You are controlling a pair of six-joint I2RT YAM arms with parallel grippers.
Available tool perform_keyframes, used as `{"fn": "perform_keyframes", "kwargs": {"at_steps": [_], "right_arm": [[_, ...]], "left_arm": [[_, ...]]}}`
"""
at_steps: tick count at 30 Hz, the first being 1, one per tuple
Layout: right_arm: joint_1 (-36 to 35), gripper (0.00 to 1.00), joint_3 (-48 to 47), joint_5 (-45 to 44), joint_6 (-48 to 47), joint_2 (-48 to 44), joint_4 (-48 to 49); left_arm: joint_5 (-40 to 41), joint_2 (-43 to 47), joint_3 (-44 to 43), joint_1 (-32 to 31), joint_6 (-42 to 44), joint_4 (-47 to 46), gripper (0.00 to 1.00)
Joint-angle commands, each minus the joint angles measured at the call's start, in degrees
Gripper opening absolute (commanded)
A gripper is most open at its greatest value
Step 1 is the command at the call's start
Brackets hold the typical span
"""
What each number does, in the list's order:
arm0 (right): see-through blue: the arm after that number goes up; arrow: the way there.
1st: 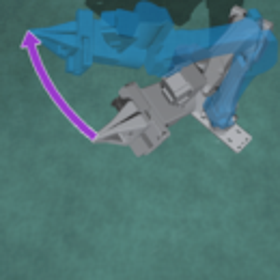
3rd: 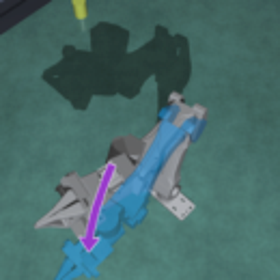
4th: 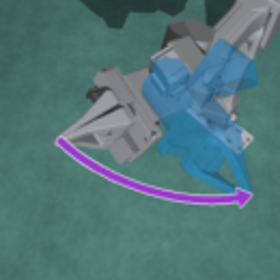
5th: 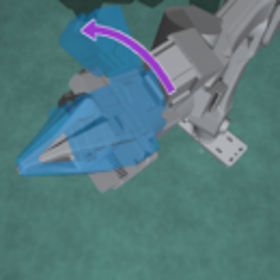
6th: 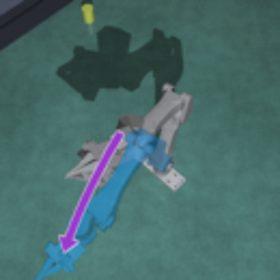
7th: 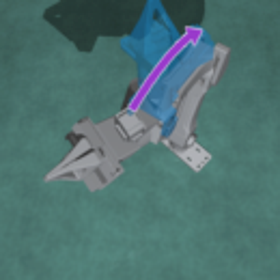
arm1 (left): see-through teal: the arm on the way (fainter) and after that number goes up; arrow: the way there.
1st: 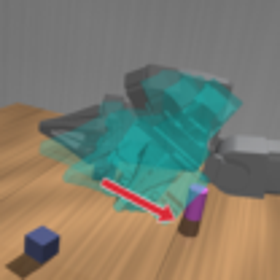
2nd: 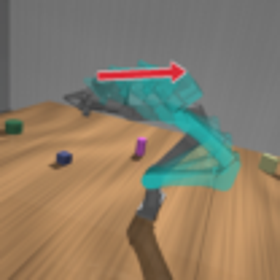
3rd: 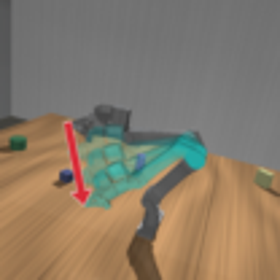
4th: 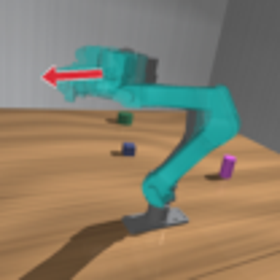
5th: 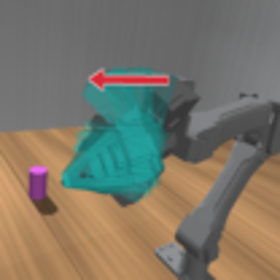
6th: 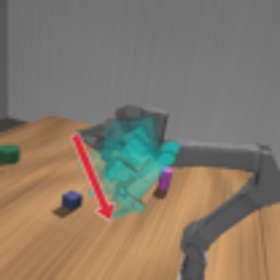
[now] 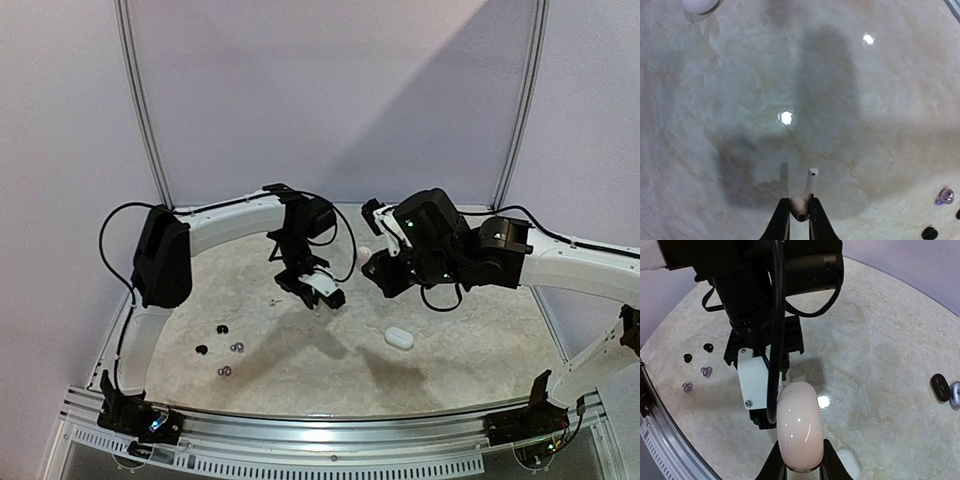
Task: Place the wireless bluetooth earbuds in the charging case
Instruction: Place the right earbud at the center of the board.
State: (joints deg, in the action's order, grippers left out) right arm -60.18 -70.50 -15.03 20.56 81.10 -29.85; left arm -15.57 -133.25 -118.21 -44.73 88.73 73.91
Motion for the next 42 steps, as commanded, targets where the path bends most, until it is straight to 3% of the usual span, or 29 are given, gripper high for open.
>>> {"fn": "perform_keyframes", "kwargs": {"at_steps": [1,4,7,12,13,17,18,23,28,33,38,42], "right_arm": [[1.3,0.0,1.4,-1.3,-0.5,-2.0,-2.3],[1.8,0.0,1.5,-1.3,-0.8,-2.3,-3.0],[2.2,0.0,1.5,-1.4,-1.4,-2.6,-3.5],[2.4,0.0,1.9,-1.0,-1.6,-2.8,-3.3],[2.5,0.0,1.9,-0.7,-1.7,-2.6,-3.1],[2.7,0.0,1.1,0.1,-2.2,-1.8,-3.0],[2.6,0.0,1.1,0.2,-2.2,-1.6,-3.1],[2.7,0.0,0.8,-0.2,-2.2,-2.1,-2.7],[3.0,0.0,-1.4,-1.1,-3.0,-3.0,-2.8],[3.1,0.0,-4.6,-0.1,-5.0,-3.2,-1.3],[3.1,0.0,-10.3,4.6,-8.9,0.4,0.4],[2.8,0.0,-16.3,10.7,-12.4,6.2,2.7]], "left_arm": [[0.7,-9.3,-12.0,-1.5,2.9,12.1,0.0],[4.1,-14.1,-17.0,-2.0,5.1,12.1,0.0],[8.9,-16.5,-16.6,-2.6,8.3,10.9,0.0],[9.7,-16.9,-16.3,-2.9,9.7,11.3,0.0],[9.7,-16.8,-16.1,-3.0,9.9,11.1,0.04],[9.7,-16.4,-15.9,-3.0,9.7,11.0,0.53],[9.7,-16.0,-15.8,-3.0,9.5,10.9,0.6],[8.9,-10.2,-12.5,-2.4,7.0,6.4,0.72],[10.9,1.4,-5.1,-1.3,3.9,5.5,0.73],[11.5,19.4,6.7,2.0,0.7,7.2,0.74],[13.8,41.4,16.9,8.1,-10.8,9.6,0.74],[6.1,58.3,22.1,17.0,-25.0,9.6,0.79]]}}
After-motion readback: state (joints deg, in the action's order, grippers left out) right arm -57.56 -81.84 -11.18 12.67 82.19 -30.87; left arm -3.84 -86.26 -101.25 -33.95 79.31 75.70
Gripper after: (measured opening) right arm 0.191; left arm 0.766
